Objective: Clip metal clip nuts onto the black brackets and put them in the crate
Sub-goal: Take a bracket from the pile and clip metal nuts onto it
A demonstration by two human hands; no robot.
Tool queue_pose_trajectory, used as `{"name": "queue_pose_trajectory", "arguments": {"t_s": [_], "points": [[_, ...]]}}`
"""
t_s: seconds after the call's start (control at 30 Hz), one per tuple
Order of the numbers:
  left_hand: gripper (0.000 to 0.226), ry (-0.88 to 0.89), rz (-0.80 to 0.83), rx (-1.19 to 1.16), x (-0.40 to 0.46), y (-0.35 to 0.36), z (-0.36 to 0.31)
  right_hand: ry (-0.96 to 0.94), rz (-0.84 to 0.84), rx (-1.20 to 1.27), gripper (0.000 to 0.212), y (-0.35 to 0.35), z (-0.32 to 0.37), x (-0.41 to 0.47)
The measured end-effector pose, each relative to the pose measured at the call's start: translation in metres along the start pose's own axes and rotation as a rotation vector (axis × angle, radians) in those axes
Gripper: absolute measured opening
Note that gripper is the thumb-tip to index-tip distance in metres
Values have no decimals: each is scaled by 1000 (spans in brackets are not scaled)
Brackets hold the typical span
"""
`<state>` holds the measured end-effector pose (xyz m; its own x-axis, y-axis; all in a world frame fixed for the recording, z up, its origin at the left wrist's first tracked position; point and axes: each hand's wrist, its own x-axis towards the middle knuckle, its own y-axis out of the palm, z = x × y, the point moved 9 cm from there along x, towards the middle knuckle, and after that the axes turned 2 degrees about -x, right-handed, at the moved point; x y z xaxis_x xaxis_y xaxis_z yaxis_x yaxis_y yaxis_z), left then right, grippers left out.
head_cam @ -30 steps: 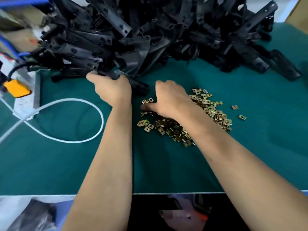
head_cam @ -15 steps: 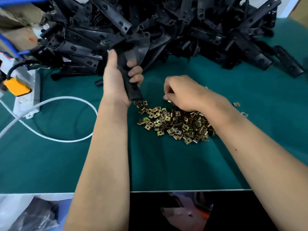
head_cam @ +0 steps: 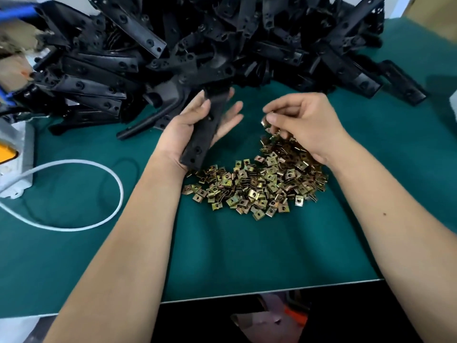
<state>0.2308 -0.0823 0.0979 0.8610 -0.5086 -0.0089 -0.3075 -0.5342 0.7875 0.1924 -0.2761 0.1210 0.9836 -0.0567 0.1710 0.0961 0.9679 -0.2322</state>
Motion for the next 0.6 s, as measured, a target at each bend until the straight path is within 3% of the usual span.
{"name": "queue_pose_trajectory", "arguments": {"t_s": [0.1, 0.27, 0.37, 0.53, 0.6], "points": [[22, 17, -80, 91, 4, -8, 1, 4, -57, 157, 9, -5, -1, -2], [52, -22, -26, 212, -2, -7, 2, 5, -110, 233, 6, -3, -2, -5], [45, -66, 3, 182, -5, -5, 5, 14, -99, 234, 7, 1, -4, -4], [48, 57, -241, 335, -2, -17, -11, 43, -48, 192, 23, 7, -6, -5], [35, 192, -363, 437, -4, -21, -25, 45, -33, 178, 24, 8, -6, -6]]}}
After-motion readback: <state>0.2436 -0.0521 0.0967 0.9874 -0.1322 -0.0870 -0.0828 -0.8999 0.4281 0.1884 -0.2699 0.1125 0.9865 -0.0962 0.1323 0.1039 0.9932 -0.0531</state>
